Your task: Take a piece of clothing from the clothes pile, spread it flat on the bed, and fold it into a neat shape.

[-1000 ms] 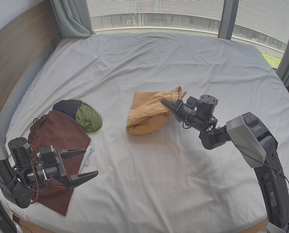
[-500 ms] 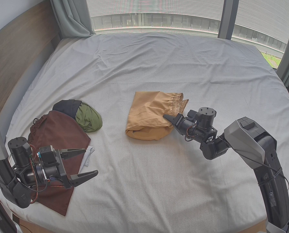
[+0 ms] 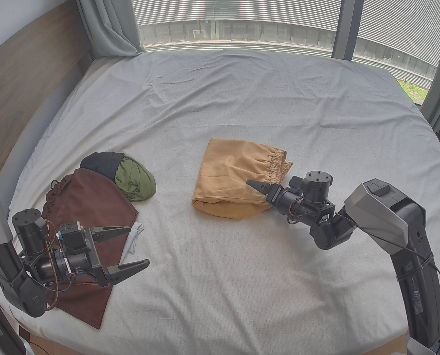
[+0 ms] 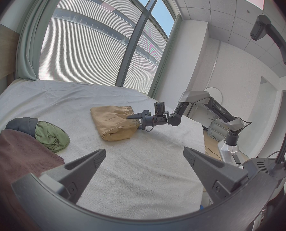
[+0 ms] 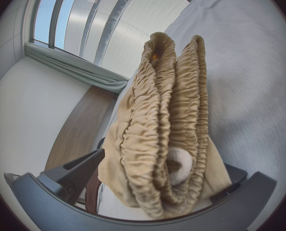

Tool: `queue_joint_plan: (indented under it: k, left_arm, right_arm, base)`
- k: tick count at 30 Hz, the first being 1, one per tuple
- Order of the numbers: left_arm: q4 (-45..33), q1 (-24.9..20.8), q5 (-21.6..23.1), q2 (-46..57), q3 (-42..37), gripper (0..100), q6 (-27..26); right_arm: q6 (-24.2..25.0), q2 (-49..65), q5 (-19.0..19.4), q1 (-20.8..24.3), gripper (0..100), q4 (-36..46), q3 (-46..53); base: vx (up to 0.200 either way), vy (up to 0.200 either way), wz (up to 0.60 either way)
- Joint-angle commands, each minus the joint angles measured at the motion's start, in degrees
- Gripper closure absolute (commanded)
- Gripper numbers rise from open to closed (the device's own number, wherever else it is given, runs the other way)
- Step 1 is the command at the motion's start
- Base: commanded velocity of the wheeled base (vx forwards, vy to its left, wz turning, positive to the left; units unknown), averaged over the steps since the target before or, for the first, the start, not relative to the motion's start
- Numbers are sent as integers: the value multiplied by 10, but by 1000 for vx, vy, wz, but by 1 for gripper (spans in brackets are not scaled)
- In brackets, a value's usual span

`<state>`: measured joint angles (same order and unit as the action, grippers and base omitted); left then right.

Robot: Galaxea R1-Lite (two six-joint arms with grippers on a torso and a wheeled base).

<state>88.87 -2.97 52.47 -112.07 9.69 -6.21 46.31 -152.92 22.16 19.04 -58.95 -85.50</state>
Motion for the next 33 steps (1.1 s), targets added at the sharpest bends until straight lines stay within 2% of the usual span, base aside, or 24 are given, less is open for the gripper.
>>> queue_joint_plan:
  k: [1, 5, 13, 18, 21, 23, 24, 33]
  left_arm:
    - [1, -3, 0, 0, -1, 0, -1]
    - [1, -3, 0, 3, 0, 0, 1]
    - [1, 0, 0, 4, 1, 0, 1]
    - [1, 0, 0, 4, 2, 0, 1]
    - [0, -3, 0, 3, 2, 0, 1]
    - [1, -5, 0, 4, 2, 0, 1]
    - [1, -4, 0, 4, 2, 0, 1]
    - [1, -3, 0, 2, 2, 0, 2]
  right_arm:
    - [-36, 59, 0, 0, 0, 2, 105]
    - [-47, 113, 4, 12, 0, -23, 191]
    - [-47, 220, 16, 73, 0, -30, 276]
    - [-46, 284, 23, 95, 0, -18, 305]
    - [-40, 302, 44, 98, 0, -17, 283]
    - [-40, 302, 44, 98, 0, -17, 283]
    - [-31, 284, 53, 91, 0, -13, 220]
    - [-26, 125, 52, 65, 0, 31, 57]
  base:
    - [0, 0, 0]
    - [0, 0, 0]
    - [0, 0, 0]
    - [0, 0, 0]
    - [0, 0, 0]
    - [0, 0, 0]
    - [0, 0, 0]
    - [0, 0, 0]
